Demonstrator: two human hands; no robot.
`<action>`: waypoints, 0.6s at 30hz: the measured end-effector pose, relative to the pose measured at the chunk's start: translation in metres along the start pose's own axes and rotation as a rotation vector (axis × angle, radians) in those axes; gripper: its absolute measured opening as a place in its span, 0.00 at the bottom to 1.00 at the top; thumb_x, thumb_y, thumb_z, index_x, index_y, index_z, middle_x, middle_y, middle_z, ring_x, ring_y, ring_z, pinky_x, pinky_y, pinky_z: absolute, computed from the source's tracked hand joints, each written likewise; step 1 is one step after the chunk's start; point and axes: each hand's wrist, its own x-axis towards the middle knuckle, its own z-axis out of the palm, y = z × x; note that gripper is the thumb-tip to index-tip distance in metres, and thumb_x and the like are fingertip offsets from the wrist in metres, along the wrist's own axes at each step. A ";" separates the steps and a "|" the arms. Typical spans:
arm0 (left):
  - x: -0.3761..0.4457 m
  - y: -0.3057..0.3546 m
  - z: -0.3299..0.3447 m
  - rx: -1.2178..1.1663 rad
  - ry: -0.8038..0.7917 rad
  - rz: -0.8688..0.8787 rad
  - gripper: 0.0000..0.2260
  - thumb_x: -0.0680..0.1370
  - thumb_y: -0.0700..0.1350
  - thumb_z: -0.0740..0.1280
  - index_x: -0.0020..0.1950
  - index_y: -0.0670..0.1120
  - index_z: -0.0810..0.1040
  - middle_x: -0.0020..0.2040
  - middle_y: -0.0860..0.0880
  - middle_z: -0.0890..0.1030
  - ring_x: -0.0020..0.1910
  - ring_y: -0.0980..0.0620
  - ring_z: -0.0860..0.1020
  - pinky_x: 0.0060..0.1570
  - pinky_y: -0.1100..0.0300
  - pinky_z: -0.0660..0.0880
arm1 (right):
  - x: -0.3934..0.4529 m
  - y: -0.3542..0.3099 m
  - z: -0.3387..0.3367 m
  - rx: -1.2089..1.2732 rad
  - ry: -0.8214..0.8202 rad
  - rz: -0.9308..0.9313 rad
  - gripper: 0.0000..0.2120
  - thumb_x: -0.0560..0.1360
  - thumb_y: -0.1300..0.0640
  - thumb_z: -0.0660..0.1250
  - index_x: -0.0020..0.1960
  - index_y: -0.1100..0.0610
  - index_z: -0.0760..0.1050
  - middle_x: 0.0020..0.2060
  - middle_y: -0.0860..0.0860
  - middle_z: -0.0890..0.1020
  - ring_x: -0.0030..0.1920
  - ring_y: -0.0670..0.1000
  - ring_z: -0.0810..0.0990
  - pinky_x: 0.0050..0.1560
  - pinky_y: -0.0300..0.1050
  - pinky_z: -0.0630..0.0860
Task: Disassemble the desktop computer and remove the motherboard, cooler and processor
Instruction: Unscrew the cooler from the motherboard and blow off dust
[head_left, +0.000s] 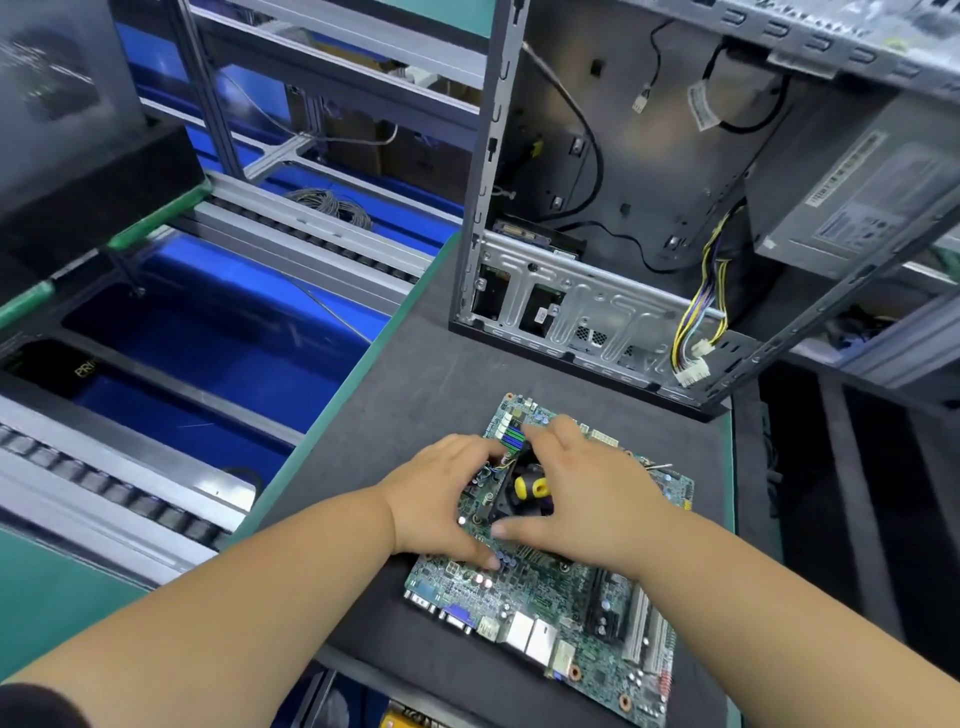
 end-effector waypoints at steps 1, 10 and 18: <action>0.000 0.002 -0.001 -0.025 -0.007 -0.009 0.50 0.58 0.67 0.77 0.74 0.56 0.57 0.67 0.60 0.62 0.68 0.61 0.59 0.68 0.64 0.59 | -0.004 0.002 -0.003 0.088 0.003 0.011 0.47 0.64 0.22 0.56 0.75 0.48 0.57 0.63 0.46 0.65 0.56 0.53 0.77 0.51 0.50 0.75; -0.018 0.031 -0.011 -0.414 0.184 -0.062 0.34 0.67 0.63 0.72 0.70 0.65 0.63 0.69 0.65 0.70 0.71 0.64 0.64 0.73 0.55 0.62 | -0.045 0.091 0.006 0.586 0.340 0.523 0.04 0.76 0.56 0.66 0.49 0.54 0.71 0.45 0.52 0.76 0.43 0.56 0.77 0.44 0.49 0.73; -0.034 0.079 -0.008 -0.415 0.460 -0.120 0.23 0.73 0.54 0.72 0.67 0.61 0.70 0.66 0.61 0.74 0.67 0.66 0.69 0.61 0.70 0.65 | -0.061 0.163 0.058 0.547 0.144 0.863 0.14 0.73 0.51 0.72 0.42 0.58 0.70 0.32 0.53 0.77 0.32 0.51 0.75 0.28 0.43 0.64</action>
